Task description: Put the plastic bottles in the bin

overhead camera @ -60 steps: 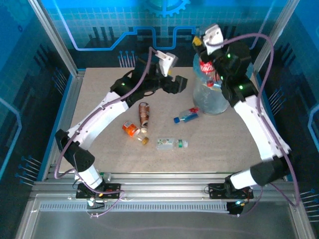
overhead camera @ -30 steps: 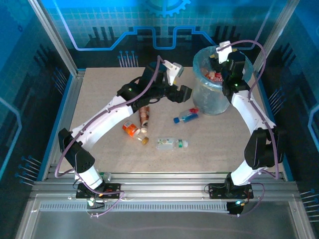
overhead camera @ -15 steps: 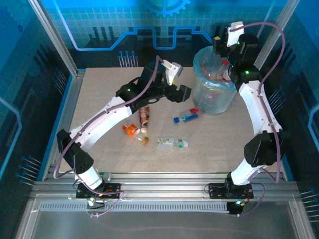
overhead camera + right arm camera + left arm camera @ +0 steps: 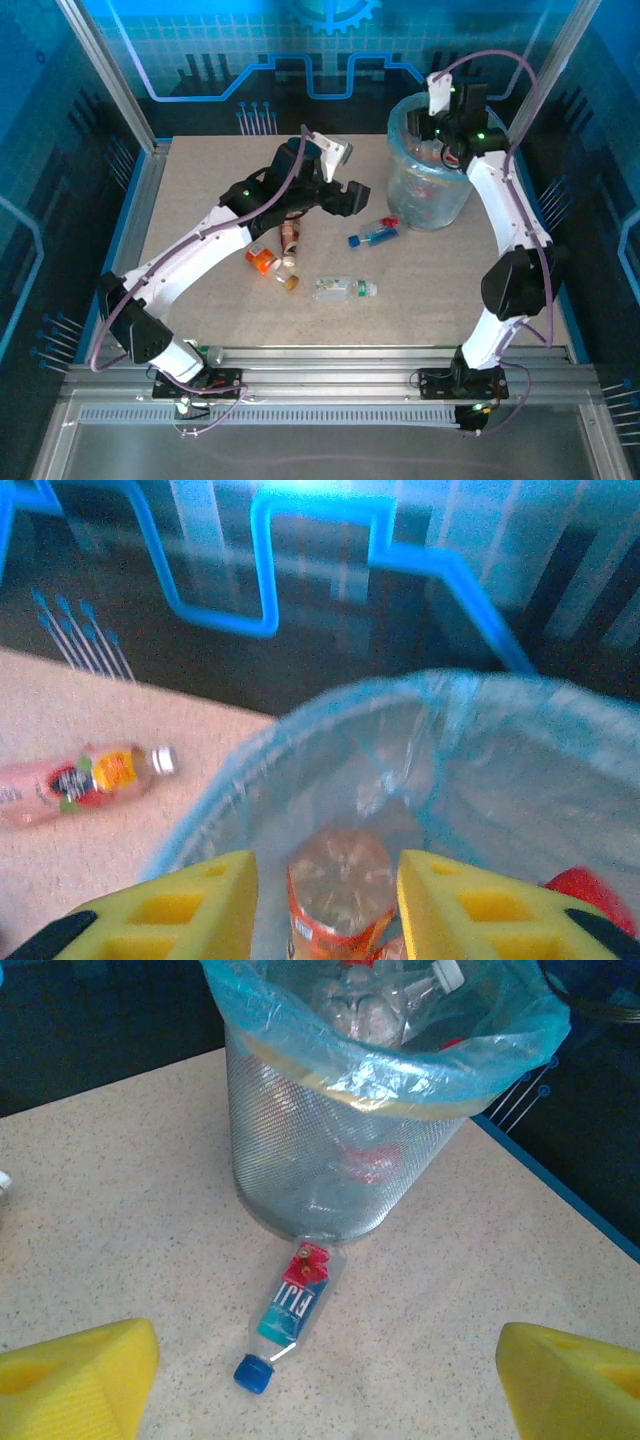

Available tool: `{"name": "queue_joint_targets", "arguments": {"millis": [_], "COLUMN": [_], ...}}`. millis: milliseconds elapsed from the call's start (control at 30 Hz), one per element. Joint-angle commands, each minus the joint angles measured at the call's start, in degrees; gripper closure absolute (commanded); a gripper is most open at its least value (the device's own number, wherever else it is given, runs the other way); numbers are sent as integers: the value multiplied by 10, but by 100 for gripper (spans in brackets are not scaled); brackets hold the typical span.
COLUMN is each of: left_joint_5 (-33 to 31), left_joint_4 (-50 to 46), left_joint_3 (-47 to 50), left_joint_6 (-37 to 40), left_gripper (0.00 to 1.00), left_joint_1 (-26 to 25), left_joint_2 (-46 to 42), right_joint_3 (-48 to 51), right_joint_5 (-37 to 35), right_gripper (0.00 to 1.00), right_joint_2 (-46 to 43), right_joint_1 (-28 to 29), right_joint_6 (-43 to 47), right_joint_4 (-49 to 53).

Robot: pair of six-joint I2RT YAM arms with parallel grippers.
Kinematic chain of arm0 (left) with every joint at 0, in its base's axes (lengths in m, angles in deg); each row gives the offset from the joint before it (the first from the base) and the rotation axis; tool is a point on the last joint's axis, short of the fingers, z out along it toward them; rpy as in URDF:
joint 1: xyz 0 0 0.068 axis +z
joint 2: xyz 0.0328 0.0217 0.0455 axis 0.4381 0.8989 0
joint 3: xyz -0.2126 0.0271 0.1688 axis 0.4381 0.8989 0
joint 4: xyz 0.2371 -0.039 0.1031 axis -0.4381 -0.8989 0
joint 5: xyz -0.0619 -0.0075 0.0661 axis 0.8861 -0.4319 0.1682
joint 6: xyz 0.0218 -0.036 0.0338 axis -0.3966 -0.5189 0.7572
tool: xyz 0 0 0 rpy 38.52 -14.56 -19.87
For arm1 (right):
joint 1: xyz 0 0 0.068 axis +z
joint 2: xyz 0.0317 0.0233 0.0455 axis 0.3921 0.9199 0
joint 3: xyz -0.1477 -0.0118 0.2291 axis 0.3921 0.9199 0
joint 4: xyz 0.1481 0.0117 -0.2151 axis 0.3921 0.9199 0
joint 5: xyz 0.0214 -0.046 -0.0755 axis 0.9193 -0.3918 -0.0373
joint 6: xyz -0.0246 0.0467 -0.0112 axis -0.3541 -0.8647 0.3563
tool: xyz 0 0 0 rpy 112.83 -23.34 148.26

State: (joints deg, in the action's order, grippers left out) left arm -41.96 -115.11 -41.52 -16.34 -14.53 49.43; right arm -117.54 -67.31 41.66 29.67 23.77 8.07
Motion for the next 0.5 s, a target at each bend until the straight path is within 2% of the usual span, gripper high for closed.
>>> {"name": "queue_joint_targets", "arguments": {"millis": [0,100,233,400,467], "left_joint_5": [-20,-33,-39,-56,-67], "left_joint_4": [-3,-6,-20,-48,-65], "left_joint_3": [13,22,21,22,30], "left_joint_6": [-10,-7,-12,-32,-43], "left_gripper": [11,11,11,11,11], "left_joint_1": [0,1,8,10,11], "left_joint_2": [-29,-41,-47,-63,-77], "right_joint_3": [-9,1,-67,-126,-115], "right_joint_5": [-2,-2,5,-10,-27], "right_gripper": [60,60,56,37,34], "right_joint_2": [18,19,29,-11,-40], "right_joint_1": [-7,-15,-2,47,83], "right_joint_6": [10,14,17,11,15], "right_joint_4": [99,105,147,152,142]}}
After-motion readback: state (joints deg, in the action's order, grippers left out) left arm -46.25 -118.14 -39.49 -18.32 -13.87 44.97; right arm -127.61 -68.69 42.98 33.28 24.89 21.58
